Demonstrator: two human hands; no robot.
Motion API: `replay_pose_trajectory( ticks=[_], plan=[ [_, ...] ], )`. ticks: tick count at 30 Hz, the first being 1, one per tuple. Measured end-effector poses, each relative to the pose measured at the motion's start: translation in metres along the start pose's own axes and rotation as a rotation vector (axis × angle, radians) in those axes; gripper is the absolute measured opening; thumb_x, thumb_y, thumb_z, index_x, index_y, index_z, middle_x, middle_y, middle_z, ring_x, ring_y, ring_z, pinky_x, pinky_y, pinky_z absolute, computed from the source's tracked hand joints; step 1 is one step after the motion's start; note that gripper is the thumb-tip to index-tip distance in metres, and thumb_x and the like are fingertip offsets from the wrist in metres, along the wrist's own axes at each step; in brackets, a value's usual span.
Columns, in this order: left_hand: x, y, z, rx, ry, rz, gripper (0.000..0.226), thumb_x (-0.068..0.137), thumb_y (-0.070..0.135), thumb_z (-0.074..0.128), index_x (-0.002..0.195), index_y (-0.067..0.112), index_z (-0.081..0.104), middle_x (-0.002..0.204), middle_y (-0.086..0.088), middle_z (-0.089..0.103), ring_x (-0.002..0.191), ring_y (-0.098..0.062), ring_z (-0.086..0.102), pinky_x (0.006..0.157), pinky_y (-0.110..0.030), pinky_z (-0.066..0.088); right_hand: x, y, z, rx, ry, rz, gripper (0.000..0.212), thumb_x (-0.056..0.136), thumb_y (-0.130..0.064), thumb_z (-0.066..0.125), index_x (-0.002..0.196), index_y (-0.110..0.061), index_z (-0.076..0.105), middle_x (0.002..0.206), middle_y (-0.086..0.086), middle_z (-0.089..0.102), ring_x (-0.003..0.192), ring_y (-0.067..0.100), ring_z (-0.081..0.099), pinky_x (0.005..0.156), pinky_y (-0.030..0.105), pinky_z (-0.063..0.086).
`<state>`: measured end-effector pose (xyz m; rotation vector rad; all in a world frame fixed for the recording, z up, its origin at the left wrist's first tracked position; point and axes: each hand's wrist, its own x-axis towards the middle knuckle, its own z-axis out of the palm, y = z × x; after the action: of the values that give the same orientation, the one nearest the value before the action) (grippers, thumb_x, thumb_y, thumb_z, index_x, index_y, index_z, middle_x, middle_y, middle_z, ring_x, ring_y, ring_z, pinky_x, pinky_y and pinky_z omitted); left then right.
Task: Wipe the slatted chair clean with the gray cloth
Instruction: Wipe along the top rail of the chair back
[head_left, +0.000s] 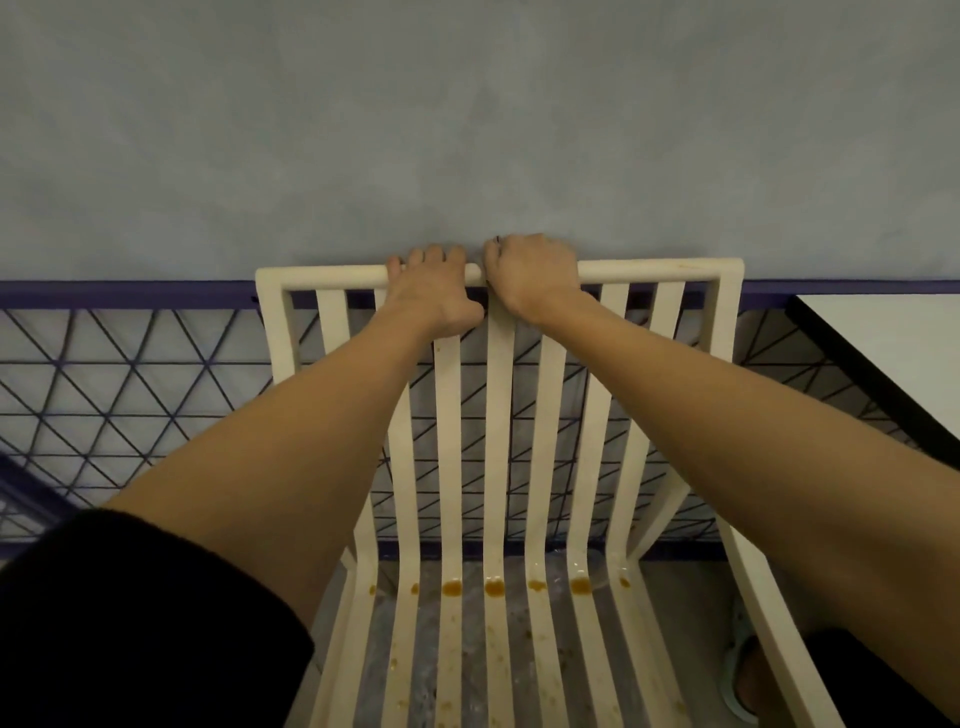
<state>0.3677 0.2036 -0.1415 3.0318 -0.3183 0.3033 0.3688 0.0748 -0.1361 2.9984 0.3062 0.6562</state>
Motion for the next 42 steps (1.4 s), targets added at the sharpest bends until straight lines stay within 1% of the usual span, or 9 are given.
replay_pose_trajectory(
  ticks=[4,9,13,19,26,31,34,37,42],
  plan=[
    [0.0,0.001,0.0,0.005,0.019,0.014,0.06,0.079,0.034,0.059,0.132,0.016,0.04,0.131,-0.011,0.046,0.124,-0.031,0.039,0.104,-0.046,0.026,-0.022,0.022,0.026,0.193,0.276,-0.07,0.032,0.102,-0.037,0.032,0.106,-0.015,0.055,0.097,0.006,0.059,0.089,0.025,0.053,0.079,0.037,0.038],
    [-0.001,-0.001,-0.001,0.006,0.015,0.019,0.061,0.08,0.035,0.06,0.134,0.015,0.039,0.131,-0.011,0.045,0.124,-0.031,0.039,0.104,-0.045,0.026,-0.033,0.044,0.035,0.152,0.282,-0.16,0.028,0.097,-0.028,0.044,0.121,-0.015,0.049,0.106,0.005,0.053,0.095,0.023,0.049,0.09,0.035,0.039],
    [-0.001,0.0,0.0,-0.002,0.03,0.018,0.061,0.079,0.034,0.06,0.133,0.015,0.039,0.129,-0.011,0.046,0.123,-0.032,0.04,0.104,-0.046,0.026,-0.032,0.024,0.027,0.206,0.331,-0.002,0.028,0.101,-0.032,0.037,0.107,-0.013,0.055,0.099,0.007,0.059,0.091,0.026,0.053,0.085,0.037,0.039],
    [-0.003,0.001,-0.004,-0.007,-0.015,0.004,0.061,0.08,0.035,0.058,0.135,0.016,0.039,0.134,-0.012,0.044,0.126,-0.031,0.038,0.105,-0.045,0.025,0.006,0.005,-0.012,0.197,-0.131,0.247,0.033,0.1,-0.034,0.032,0.098,-0.012,0.058,0.088,0.006,0.053,0.08,0.025,0.051,0.069,0.033,0.038],
    [-0.002,0.001,0.001,-0.01,0.022,0.011,0.059,0.078,0.034,0.059,0.132,0.017,0.041,0.13,-0.009,0.045,0.122,-0.029,0.039,0.104,-0.044,0.026,0.023,0.006,-0.024,0.298,-0.398,0.32,0.022,0.083,-0.025,0.046,0.074,-0.009,0.058,0.064,0.008,0.061,0.056,0.02,0.055,0.055,0.028,0.034],
    [0.001,-0.001,0.004,0.001,0.035,0.014,0.061,0.077,0.037,0.061,0.132,0.018,0.04,0.13,-0.009,0.046,0.123,-0.029,0.04,0.105,-0.046,0.026,0.029,0.002,-0.03,0.342,-0.546,0.268,0.012,0.083,-0.004,0.047,0.079,-0.004,0.058,0.078,0.016,0.064,0.067,0.026,0.06,0.073,0.034,0.047],
    [0.001,0.0,0.003,-0.002,0.036,0.013,0.06,0.077,0.036,0.061,0.131,0.019,0.041,0.129,-0.009,0.046,0.122,-0.03,0.04,0.104,-0.046,0.026,0.029,0.005,-0.02,0.293,-0.416,0.226,0.023,0.092,-0.015,0.042,0.073,-0.009,0.055,0.075,0.01,0.059,0.068,0.024,0.059,0.071,0.034,0.047],
    [0.0,0.001,0.002,-0.002,0.024,0.007,0.059,0.078,0.033,0.059,0.131,0.018,0.04,0.13,-0.01,0.045,0.124,-0.03,0.039,0.104,-0.045,0.025,0.011,0.01,0.002,0.224,-0.014,0.19,0.037,0.099,-0.035,0.034,0.075,-0.014,0.053,0.068,0.003,0.053,0.065,0.022,0.051,0.06,0.031,0.033],
    [-0.002,0.001,0.0,-0.007,0.028,0.009,0.059,0.079,0.033,0.059,0.132,0.017,0.04,0.131,-0.01,0.045,0.125,-0.03,0.038,0.105,-0.045,0.025,-0.015,0.021,0.03,0.21,0.312,-0.019,0.036,0.101,-0.039,0.034,0.092,-0.014,0.058,0.081,0.007,0.061,0.075,0.026,0.053,0.069,0.037,0.033]
  ],
)
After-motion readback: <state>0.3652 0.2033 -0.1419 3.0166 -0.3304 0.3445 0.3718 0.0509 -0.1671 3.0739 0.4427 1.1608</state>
